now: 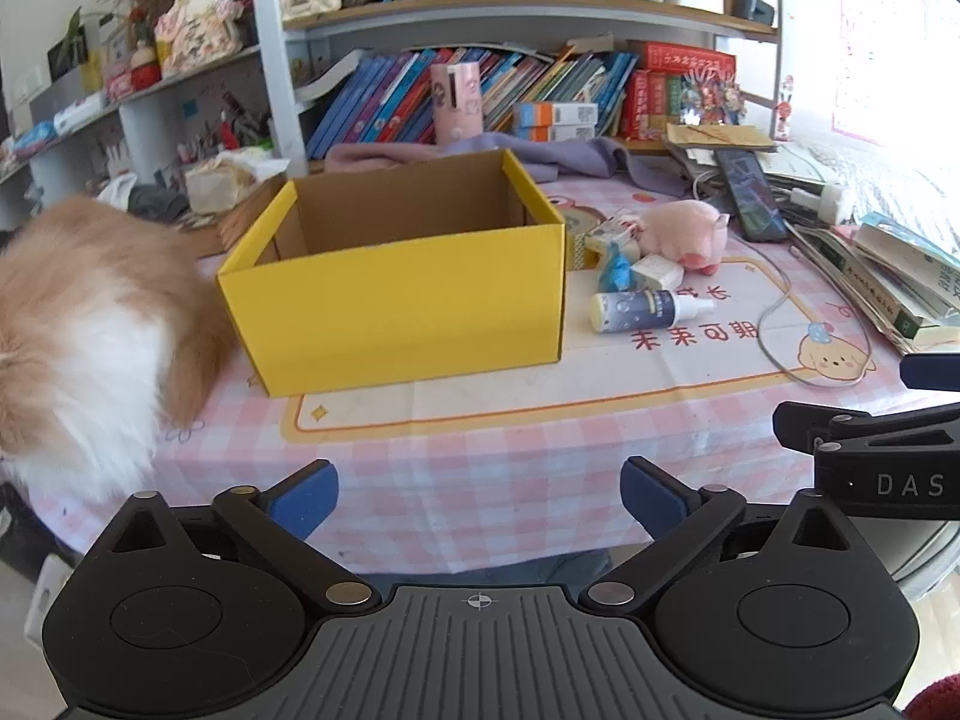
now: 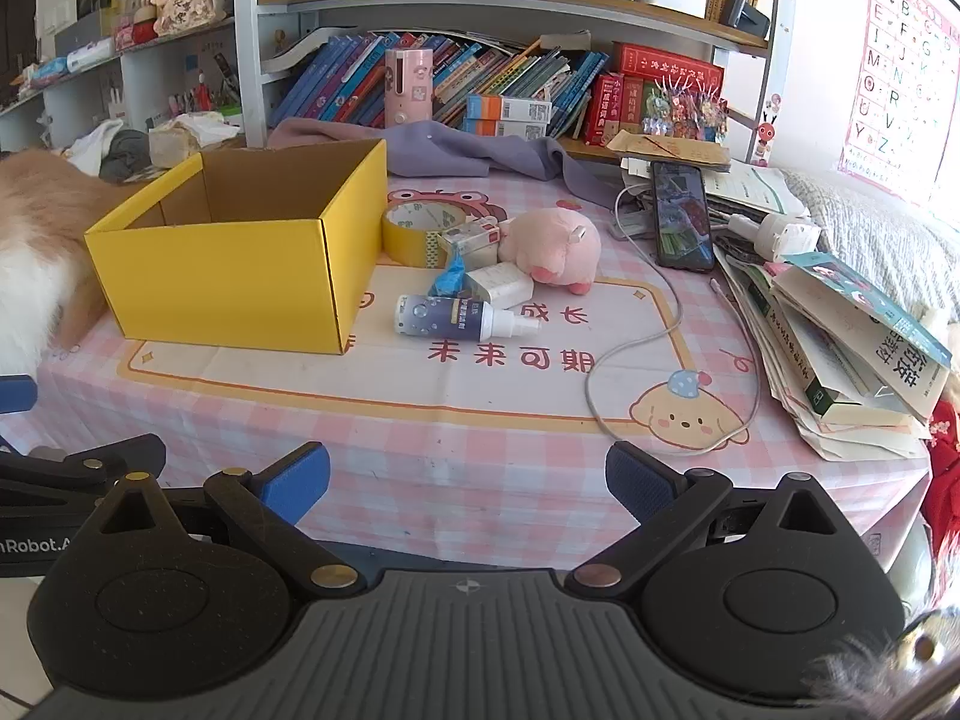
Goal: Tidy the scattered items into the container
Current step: 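Move both tools toward the spray bottle and pink plush pig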
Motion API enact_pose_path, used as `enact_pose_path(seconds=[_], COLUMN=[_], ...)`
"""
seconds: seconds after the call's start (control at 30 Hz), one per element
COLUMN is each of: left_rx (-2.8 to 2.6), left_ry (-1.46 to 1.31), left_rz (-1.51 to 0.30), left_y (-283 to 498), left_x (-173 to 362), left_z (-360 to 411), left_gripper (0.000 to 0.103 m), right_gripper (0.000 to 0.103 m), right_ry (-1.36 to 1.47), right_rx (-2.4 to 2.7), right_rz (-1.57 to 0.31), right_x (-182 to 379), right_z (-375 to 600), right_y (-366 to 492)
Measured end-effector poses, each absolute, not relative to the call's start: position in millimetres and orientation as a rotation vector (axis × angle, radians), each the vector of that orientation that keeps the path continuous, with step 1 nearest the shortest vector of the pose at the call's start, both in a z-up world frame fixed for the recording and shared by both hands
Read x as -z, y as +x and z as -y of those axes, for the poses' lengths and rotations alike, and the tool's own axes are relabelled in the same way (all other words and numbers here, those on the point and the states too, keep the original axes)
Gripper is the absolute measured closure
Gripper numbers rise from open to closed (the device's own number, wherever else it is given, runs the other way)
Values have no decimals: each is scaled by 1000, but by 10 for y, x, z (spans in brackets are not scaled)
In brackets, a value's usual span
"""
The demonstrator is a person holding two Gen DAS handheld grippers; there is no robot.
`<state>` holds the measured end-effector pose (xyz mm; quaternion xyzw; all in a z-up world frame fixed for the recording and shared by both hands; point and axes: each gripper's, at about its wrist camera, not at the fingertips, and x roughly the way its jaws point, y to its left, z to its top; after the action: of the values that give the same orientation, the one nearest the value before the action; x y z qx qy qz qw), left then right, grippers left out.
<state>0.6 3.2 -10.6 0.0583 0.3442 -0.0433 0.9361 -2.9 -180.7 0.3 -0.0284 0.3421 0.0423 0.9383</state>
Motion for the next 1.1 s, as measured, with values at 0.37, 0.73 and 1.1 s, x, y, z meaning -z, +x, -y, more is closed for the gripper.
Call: enact_pose_path(seconds=[0.37,0.73,1.1], left_rx=[156,235,303], left_ry=[183,212,232], left_rz=[-655,-665,-676], left_y=[104,368,747], left_x=[91,155,229], left_z=[153,445,821], left_gripper=[9,9,12], right_gripper=[14,14,14], right_ry=[-19,-24,-40], right_rx=[-83,-68,-65], right_rz=[-693,-720,-753], right_x=[-34,38,108], right_z=[1923,2141,2419], right_y=[122,451,912])
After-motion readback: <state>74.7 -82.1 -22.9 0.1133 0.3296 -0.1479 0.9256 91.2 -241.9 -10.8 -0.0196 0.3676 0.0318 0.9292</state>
